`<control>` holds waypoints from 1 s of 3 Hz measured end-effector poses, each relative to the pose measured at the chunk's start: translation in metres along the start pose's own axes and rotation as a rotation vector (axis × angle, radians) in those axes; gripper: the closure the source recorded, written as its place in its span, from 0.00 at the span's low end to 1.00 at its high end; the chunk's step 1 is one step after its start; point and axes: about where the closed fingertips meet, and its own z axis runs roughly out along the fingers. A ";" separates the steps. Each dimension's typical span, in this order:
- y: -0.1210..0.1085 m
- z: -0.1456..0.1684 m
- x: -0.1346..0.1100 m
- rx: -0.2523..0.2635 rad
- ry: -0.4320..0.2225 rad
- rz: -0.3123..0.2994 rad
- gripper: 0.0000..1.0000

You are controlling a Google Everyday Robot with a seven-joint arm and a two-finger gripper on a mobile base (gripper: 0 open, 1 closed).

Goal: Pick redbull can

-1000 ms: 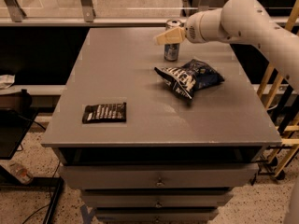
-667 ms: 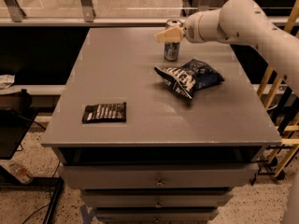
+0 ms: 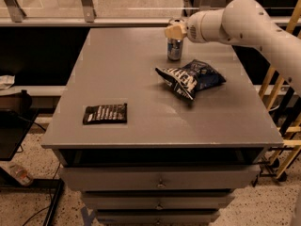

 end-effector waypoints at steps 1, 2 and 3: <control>-0.002 -0.010 -0.012 0.001 -0.037 -0.013 0.89; -0.004 -0.020 -0.026 -0.007 -0.074 -0.031 1.00; -0.005 -0.022 -0.028 -0.014 -0.080 -0.034 1.00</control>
Offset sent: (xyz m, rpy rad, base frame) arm -0.0094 -0.0160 0.0451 0.0254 -0.1108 0.0106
